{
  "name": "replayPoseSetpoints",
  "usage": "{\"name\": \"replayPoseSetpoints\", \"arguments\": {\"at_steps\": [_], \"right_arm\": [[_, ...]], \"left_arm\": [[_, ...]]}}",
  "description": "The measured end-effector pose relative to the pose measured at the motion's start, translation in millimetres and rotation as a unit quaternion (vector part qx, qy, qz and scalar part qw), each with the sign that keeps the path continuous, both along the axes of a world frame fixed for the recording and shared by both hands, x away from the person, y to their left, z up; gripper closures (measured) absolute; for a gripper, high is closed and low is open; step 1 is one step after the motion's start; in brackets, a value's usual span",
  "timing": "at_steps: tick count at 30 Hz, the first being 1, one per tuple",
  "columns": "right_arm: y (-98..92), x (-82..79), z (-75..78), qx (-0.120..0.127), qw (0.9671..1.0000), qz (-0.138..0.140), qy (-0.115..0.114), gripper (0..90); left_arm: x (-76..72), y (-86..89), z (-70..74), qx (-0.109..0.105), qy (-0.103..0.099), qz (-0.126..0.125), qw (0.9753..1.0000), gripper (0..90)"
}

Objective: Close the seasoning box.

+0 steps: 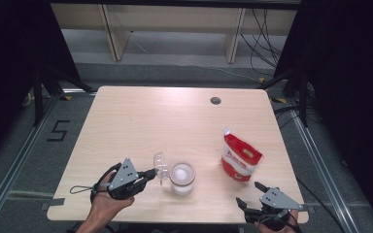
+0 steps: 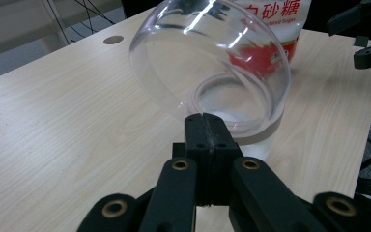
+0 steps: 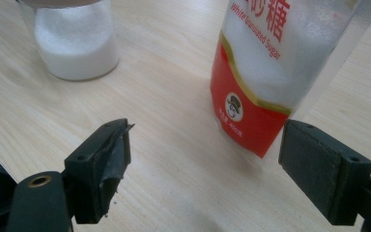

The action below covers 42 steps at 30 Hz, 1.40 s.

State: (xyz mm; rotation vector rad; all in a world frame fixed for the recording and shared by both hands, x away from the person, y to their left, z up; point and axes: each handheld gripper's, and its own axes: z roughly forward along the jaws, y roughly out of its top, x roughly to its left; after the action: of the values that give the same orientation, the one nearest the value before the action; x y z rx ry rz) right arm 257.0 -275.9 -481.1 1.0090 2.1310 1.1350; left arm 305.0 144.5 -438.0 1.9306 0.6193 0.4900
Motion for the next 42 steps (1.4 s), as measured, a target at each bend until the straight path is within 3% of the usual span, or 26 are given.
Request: {"name": "replayPoseSetpoints", "arguments": {"at_steps": [6,12,19,23,25,27,29,30,32,34,35,36,37,39,42], "right_arm": [[-1.0,0.8,0.4,-0.004,0.9999,0.002,-0.011,19.7],[-0.3,0.1,0.7,0.0,1.0,0.001,-0.006,19.8],[-0.5,0.1,1.0,0.001,1.0,0.001,-0.005,19.8],[-0.6,-0.1,1.1,0.001,1.0,0.001,-0.004,19.8],[0.3,-1.2,1.2,0.009,0.9999,0.001,0.007,19.8],[-1.2,0.5,0.9,0.002,0.9999,0.0,-0.011,19.8],[-1.4,0.6,1.1,0.0,0.9999,0.001,-0.011,19.8],[-1.1,0.2,1.1,0.003,1.0,0.0,-0.009,19.8],[-1.1,0.1,1.4,0.004,1.0,0.001,-0.008,19.8],[-1.1,-0.4,1.7,0.006,0.9999,-0.003,-0.009,19.8],[-0.4,-1.6,1.8,0.013,0.9999,-0.007,0.001,19.8],[-1.4,-0.7,2.0,0.009,0.9999,-0.004,-0.005,19.7],[-0.5,-2.2,2.2,0.016,0.9998,-0.008,0.009,19.7],[-0.7,-1.6,1.9,0.016,0.9998,-0.007,0.006,19.7],[-1.0,-2.1,2.5,0.017,0.9998,-0.008,0.007,19.6]], "left_arm": [[1.0,-2.6,-1.8,0.007,0.001,-0.002,1.0,89.4],[1.9,-8.0,-1.1,0.002,0.003,-0.003,1.0,89.5],[4.0,-19.5,-0.8,0.012,0.002,-0.015,0.9998,89.4],[3.5,-20.6,-0.8,0.005,0.007,-0.015,0.9999,88.1],[2.6,-18.0,-0.8,-0.001,0.011,-0.012,0.9999,84.8],[1.6,-14.2,-1.4,-0.01,0.015,-0.012,0.9998,80.6],[0.9,-12.6,-2.6,-0.021,0.022,-0.015,0.9994,74.0],[1.2,-10.2,-2.2,-0.014,0.018,-0.024,0.9995,71.0],[-1.2,-8.9,-4.5,-0.029,0.033,-0.021,0.9988,62.6],[-2.7,-6.3,-6.6,-0.026,0.033,-0.03,0.9987,57.6],[-4.9,-6.2,-7.4,-0.031,0.039,-0.022,0.9985,54.0],[-6.2,-5.1,-8.3,-0.034,0.045,-0.018,0.9983,49.5],[-6.0,-2.7,-9.0,-0.031,0.043,-0.019,0.9984,47.3],[-7.1,-0.3,-11.1,-0.04,0.05,-0.015,0.9978,42.9],[-8.3,3.6,-14.6,-0.036,0.055,-0.006,0.9978,36.6]]}}
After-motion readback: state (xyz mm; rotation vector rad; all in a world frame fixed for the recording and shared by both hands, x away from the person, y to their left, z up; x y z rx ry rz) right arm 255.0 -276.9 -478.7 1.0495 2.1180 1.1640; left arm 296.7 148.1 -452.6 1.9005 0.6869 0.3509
